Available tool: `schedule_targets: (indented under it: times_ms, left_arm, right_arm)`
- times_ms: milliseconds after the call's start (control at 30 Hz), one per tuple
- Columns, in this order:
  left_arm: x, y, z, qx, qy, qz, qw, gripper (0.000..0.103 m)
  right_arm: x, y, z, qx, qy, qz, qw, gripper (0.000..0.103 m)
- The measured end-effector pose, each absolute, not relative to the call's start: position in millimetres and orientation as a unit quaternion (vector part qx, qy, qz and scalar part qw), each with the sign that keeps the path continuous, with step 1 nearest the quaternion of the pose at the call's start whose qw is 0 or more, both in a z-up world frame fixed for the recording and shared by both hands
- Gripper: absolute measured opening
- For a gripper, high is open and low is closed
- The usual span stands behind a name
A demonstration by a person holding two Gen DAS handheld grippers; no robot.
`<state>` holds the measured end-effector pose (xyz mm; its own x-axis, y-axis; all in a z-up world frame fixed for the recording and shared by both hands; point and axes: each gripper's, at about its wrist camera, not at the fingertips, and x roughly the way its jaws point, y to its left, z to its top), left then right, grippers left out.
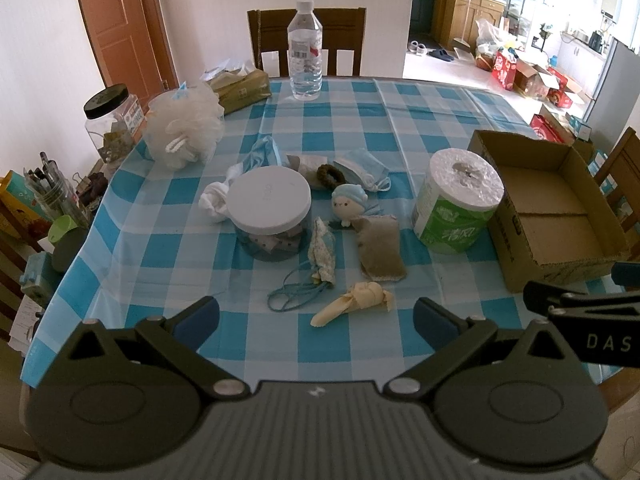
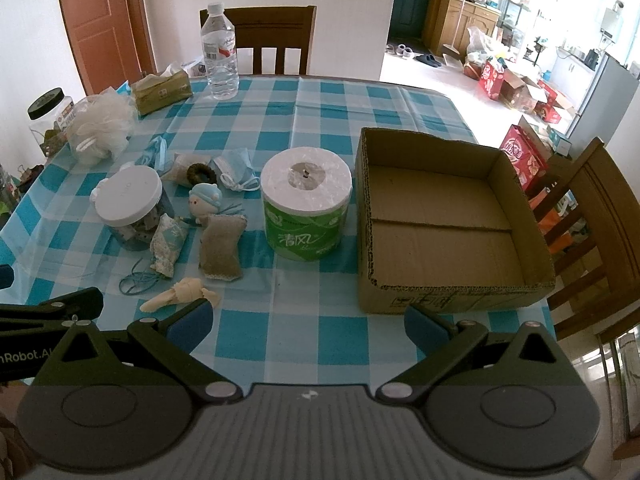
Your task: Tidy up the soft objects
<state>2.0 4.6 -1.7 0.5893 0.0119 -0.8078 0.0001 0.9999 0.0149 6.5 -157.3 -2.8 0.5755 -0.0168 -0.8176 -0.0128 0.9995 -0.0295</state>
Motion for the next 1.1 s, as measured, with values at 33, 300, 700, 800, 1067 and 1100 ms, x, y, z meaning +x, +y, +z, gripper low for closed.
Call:
schedule_targets:
  times_ms: [33,300,700,800,1067,1100]
  left_arm:
    - [2,5,-2,0.007,0.453,0.003,0.891,0.102]
    - [2,7,-2,0.007,0.453,0.005,0.891,0.102]
    - [-2,7,4,0.009,0.446,0.007,0.895,0.102]
    - [-4,7,4,0.009,0.442,0.006,0.897,0.102]
    - [-7,-2,2,0.014,0.431,0.002,0.902,0.102]
    - [-8,-2,1,0.015,0.429,0.001,0.903,0.102]
  right_arm:
    - [7,-157,-3,-0.016,0.461,-0.001,0.887,0.103]
    - [9,-158,-6,-0.016,0.46,0.0,0.888,0.103]
    - [7,-165,-8,-0.018,0.452,0.02,0.892,0.103]
    - [5,-167,-7,-0.019,0.446,0.027,0.894,0.103]
    - [3,-174,-6,-0.021,0.435,0.048,0.899,0.103]
    - [2,-174,-6,-0.023,0.433,0.05,0.9,0.103]
